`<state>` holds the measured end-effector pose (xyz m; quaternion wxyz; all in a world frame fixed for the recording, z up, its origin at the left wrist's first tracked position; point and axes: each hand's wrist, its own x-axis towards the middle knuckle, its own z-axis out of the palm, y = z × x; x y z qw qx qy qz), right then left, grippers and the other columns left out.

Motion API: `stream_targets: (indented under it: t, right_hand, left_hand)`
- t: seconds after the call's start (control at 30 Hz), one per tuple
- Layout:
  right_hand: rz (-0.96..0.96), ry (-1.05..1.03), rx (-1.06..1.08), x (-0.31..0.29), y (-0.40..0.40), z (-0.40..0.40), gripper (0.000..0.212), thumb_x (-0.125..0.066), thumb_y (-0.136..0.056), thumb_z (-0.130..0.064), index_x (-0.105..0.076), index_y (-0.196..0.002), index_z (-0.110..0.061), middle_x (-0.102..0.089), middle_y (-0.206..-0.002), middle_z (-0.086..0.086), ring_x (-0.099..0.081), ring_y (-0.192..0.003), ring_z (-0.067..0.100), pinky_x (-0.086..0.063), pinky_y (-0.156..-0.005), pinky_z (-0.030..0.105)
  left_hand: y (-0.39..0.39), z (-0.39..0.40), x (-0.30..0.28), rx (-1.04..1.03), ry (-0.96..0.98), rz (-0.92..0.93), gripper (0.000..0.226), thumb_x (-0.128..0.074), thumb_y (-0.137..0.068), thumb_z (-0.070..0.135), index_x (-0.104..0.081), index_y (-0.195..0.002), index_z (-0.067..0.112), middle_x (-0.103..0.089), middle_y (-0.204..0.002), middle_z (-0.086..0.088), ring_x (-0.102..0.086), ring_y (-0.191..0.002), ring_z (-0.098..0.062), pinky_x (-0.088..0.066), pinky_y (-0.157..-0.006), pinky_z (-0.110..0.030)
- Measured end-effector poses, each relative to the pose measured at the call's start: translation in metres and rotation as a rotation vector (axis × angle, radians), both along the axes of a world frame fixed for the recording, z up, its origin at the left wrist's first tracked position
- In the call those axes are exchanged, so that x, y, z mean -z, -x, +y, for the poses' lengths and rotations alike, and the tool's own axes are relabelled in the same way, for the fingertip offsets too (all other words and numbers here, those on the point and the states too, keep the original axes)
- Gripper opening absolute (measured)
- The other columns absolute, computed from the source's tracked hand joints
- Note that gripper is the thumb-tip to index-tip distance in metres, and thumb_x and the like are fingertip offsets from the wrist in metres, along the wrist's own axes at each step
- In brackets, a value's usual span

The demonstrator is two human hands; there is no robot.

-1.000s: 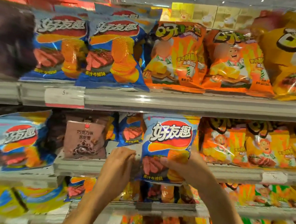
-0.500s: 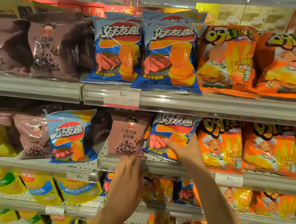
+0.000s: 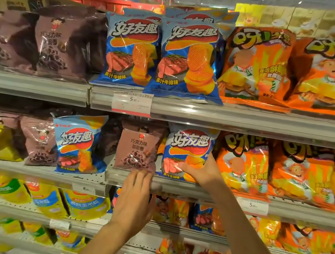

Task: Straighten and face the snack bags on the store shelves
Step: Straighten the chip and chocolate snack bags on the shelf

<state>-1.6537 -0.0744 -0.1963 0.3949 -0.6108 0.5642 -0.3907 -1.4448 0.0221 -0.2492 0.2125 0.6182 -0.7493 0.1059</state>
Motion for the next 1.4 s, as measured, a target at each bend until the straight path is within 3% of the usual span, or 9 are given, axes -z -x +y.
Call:
stream_targets:
  t: [0.27,0.37,0.5,0.67,0.77,0.87,1.03,1.13,1.4]
  right_hand:
    - [0.171,0.056,0.093,-0.001,-0.003,0.018,0.078,-0.082,-0.077,-0.054,-0.051,-0.138,-0.016,-0.067,-0.125,0.001,-0.062,-0.115,0.023,-0.051,-0.104,0.045]
    - [0.092,0.097,0.198,0.002,-0.008,0.033,0.073,-0.083,-0.077,-0.052,-0.052,-0.138,-0.026,-0.067,-0.125,-0.008,-0.064,-0.114,0.015,-0.053,-0.103,0.045]
    - [-0.036,0.322,0.401,0.016,-0.022,0.057,0.072,-0.082,-0.083,-0.044,-0.048,-0.145,-0.030,-0.060,-0.133,-0.011,-0.059,-0.118,0.008,-0.052,-0.101,0.036]
    - [0.120,0.750,0.674,0.027,-0.065,0.071,0.045,-0.070,-0.093,-0.034,-0.054,-0.132,-0.017,-0.056,-0.127,-0.002,-0.050,-0.120,0.018,-0.043,-0.102,0.033]
    - [0.130,0.793,0.655,0.030,-0.114,0.073,0.038,-0.068,-0.095,-0.030,-0.060,-0.126,-0.011,-0.062,-0.117,0.005,-0.056,-0.112,0.022,-0.043,-0.099,0.030]
    - [0.088,0.752,0.573,0.029,-0.161,0.066,0.041,-0.074,-0.092,-0.023,-0.061,-0.129,-0.007,-0.062,-0.109,0.006,-0.060,-0.101,0.023,-0.046,-0.094,0.025]
    - [0.122,0.570,0.559,0.024,-0.200,0.049,0.069,-0.082,-0.085,-0.030,-0.050,-0.142,-0.007,-0.051,-0.122,-0.001,-0.053,-0.119,0.025,-0.045,-0.101,0.038]
    - [0.095,0.413,0.521,0.022,-0.200,0.040,0.089,-0.085,-0.079,-0.039,-0.041,-0.149,-0.005,-0.056,-0.134,0.012,-0.053,-0.127,0.029,-0.045,-0.108,0.047]
    - [0.056,0.160,0.347,0.011,-0.179,0.015,0.080,-0.094,-0.065,-0.041,-0.043,-0.125,-0.024,-0.063,-0.107,-0.016,-0.065,-0.101,0.010,-0.053,-0.089,0.029]
  left_hand:
    - [-0.004,-0.005,0.007,0.021,0.017,0.025,0.061,-0.058,-0.085,0.039,-0.043,-0.138,0.013,-0.045,-0.127,-0.001,-0.043,-0.116,-0.024,-0.045,-0.101,-0.038]
    - [-0.008,-0.007,0.014,0.062,0.050,0.073,0.065,-0.062,-0.087,0.041,-0.040,-0.142,0.013,-0.044,-0.131,0.000,-0.043,-0.120,-0.021,-0.041,-0.105,-0.035]
    - [-0.018,-0.002,0.020,0.197,0.090,0.134,0.066,-0.061,-0.091,0.037,-0.039,-0.145,0.006,-0.041,-0.141,-0.008,-0.040,-0.131,-0.027,-0.036,-0.113,-0.040]
    - [-0.071,0.008,0.023,0.351,0.106,0.370,0.051,-0.053,-0.095,0.031,-0.043,-0.141,0.012,-0.032,-0.151,-0.002,-0.032,-0.142,-0.019,-0.036,-0.114,-0.038]
    - [-0.127,0.008,0.021,0.279,0.127,0.545,0.046,-0.055,-0.095,0.031,-0.046,-0.137,0.015,-0.028,-0.152,-0.004,-0.033,-0.142,-0.023,-0.044,-0.105,-0.046]
    - [-0.182,-0.004,0.019,0.141,0.203,0.675,0.048,-0.058,-0.091,0.028,-0.048,-0.134,0.009,-0.029,-0.148,-0.013,-0.032,-0.140,-0.028,-0.041,-0.106,-0.053]
    - [-0.250,-0.027,0.013,-0.027,0.211,0.763,0.064,-0.063,-0.085,0.027,-0.042,-0.137,-0.004,-0.039,-0.138,-0.022,-0.038,-0.130,-0.036,-0.033,-0.111,-0.049]
    - [-0.273,-0.040,0.013,0.013,0.121,0.807,0.069,-0.073,-0.083,0.017,-0.042,-0.141,0.000,-0.050,-0.135,-0.019,-0.048,-0.124,-0.036,-0.038,-0.107,-0.050]
    - [-0.281,-0.061,0.007,0.030,-0.188,1.060,0.074,-0.081,-0.060,0.057,-0.052,-0.121,0.027,-0.069,-0.110,0.012,-0.065,-0.092,0.008,-0.048,-0.077,-0.016]
